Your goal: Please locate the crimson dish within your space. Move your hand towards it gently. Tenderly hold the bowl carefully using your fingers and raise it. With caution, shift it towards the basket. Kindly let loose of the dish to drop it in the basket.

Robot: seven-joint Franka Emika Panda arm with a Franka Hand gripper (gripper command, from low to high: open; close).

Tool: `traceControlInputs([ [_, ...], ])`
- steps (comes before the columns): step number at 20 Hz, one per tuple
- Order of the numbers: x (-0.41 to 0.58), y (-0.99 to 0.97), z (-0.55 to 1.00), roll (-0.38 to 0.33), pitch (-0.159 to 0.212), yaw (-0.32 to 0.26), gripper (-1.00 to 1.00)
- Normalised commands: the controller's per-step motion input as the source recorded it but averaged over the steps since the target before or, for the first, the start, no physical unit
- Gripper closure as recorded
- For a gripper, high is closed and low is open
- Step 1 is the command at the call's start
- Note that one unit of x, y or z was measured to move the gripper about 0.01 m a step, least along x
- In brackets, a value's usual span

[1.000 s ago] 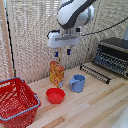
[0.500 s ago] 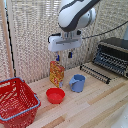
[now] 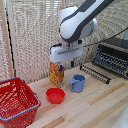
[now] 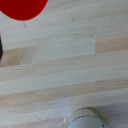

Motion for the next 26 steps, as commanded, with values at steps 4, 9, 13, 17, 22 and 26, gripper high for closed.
traceControlInputs([
  [4, -0.046, 0.25, -0.52, -0.029, 0.033, -0.008, -1.00],
  [9, -0.003, 0.27, -0.55, -0.036, 0.051, -0.038, -1.00],
  [13, 0.000, 0.21, -0.54, -0.034, 0.014, -0.084, -1.00],
  [17, 0.000, 0.13, -0.45, -0.025, 0.014, -0.070, -1.00],
  [22, 0.000, 0.14, -0.35, -0.027, 0.000, -0.062, 1.00],
  [26, 0.000, 0.14, -0.31, -0.023, 0.000, -0.055, 1.00],
])
